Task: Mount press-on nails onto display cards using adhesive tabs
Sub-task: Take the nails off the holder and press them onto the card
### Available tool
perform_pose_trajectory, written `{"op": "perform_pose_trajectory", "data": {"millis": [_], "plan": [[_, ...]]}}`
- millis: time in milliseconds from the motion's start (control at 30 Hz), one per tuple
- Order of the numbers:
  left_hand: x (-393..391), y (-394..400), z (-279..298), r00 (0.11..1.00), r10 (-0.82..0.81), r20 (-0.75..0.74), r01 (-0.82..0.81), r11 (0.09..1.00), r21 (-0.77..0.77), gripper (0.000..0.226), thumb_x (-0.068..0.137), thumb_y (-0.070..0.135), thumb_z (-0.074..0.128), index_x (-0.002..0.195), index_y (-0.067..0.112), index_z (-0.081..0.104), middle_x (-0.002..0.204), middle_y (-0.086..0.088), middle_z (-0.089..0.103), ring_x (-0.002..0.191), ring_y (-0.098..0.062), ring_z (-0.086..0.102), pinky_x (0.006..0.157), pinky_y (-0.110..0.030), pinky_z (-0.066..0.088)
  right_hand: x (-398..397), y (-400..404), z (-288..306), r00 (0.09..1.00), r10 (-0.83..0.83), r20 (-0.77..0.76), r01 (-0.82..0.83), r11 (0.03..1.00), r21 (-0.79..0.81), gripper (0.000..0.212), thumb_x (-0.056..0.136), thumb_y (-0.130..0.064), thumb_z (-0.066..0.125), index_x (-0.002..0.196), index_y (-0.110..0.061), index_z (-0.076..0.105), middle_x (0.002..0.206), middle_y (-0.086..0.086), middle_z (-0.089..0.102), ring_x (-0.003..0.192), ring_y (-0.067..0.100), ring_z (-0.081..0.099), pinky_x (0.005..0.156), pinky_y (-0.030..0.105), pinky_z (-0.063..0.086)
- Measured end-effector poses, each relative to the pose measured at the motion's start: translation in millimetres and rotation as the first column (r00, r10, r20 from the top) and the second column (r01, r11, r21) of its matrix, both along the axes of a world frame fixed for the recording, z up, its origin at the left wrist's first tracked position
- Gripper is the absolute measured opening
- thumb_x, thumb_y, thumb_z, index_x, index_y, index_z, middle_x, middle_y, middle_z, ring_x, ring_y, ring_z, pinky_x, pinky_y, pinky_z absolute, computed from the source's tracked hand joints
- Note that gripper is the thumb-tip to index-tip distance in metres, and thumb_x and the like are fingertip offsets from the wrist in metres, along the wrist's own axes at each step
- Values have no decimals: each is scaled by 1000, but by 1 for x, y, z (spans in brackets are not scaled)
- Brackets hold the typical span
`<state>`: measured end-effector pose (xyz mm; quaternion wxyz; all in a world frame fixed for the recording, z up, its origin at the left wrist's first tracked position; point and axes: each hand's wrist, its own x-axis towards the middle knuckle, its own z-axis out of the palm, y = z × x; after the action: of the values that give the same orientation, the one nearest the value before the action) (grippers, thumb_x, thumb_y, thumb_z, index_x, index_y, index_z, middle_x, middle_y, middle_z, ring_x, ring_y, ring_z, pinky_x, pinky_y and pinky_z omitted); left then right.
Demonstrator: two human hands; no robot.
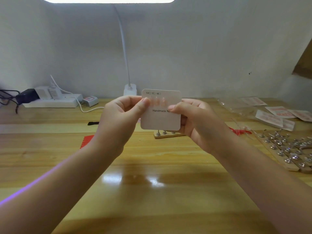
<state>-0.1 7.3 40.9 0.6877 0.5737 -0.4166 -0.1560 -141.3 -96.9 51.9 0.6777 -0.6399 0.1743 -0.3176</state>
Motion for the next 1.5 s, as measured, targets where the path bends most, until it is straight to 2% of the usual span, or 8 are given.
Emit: {"op": "perform_pose_trajectory", "data": {"millis": [267, 367, 533, 800, 900, 1267, 1400, 1500], "plan": [[-5, 1, -2, 999, -41, -12, 41, 999, -14, 8, 87, 22, 67, 82, 22, 74, 79, 7, 74, 72, -1, 67, 62, -10, 48, 0, 4, -3, 998, -61, 15, 62, 996, -63, 25, 91, -13, 63, 106, 7, 67, 106, 32, 67, 97, 48, 65, 75, 70, 51], [-5, 0, -4, 999, -53, -11, 53, 999, -8, 10, 86, 24, 68, 79, 24, 75, 81, 5, 75, 76, -3, 67, 65, -12, 49, 1, 3, -6, 995, -96, 21, 98, 991, -90, 22, 90, -13, 65, 103, 5, 68, 103, 30, 68, 94, 45, 67, 70, 64, 55], [-8, -1, -9, 998, -61, -5, 61, 998, 25, 9, 84, 27, 69, 83, 22, 75, 82, 5, 75, 77, -2, 68, 66, -11, 49, 2, 2, -13, 988, -153, 30, 156, 977, -147, 14, 90, -12, 64, 97, -2, 71, 97, 24, 71, 82, 31, 69, 57, 34, 56], [-9, -2, -9, 1000, 0, -9, 0, 1000, 18, 7, 88, 22, 67, 84, 20, 73, 71, 14, 71, 63, 7, 60, 57, -5, 42, 0, 0, -9, 998, -60, 7, 61, 996, -71, 27, 83, -26, 63, 93, -2, 70, 98, 27, 68, 89, 42, 66, 73, 62, 56], [-9, -2, -9, 1000, -13, -6, 14, 1000, 13, 7, 88, 22, 67, 84, 21, 73, 72, 13, 72, 64, 6, 61, 58, -5, 43, 0, 1, -10, 997, -72, 1, 72, 994, -88, 30, 90, -23, 66, 103, 4, 68, 105, 32, 65, 98, 47, 64, 74, 67, 53], [-11, -1, -10, 999, -36, 3, 36, 999, 41, 9, 86, 26, 68, 83, 22, 74, 79, 7, 74, 75, -1, 67, 66, -11, 49, 1, 0, -18, 985, -160, 59, 167, 972, -165, 13, 90, -15, 66, 93, -4, 73, 92, 19, 72, 78, 27, 69, 58, 35, 56], [-10, 0, -10, 1000, -18, 8, 18, 999, 37, 9, 88, 25, 67, 83, 23, 74, 78, 9, 74, 75, 1, 67, 65, -9, 47, 2, 0, -16, 994, -84, 63, 90, 991, -99, 34, 88, -29, 64, 92, 5, 67, 83, 18, 68, 73, 26, 67, 57, 44, 57], [-10, 0, -9, 1000, -16, 7, 15, 999, 33, 9, 88, 25, 67, 83, 23, 74, 80, 8, 75, 76, 0, 67, 65, -9, 48, 2, 1, -16, 995, -75, 65, 81, 992, -95, 43, 83, -35, 63, 92, 6, 66, 88, 28, 66, 77, 34, 67, 64, 53, 58]]}}
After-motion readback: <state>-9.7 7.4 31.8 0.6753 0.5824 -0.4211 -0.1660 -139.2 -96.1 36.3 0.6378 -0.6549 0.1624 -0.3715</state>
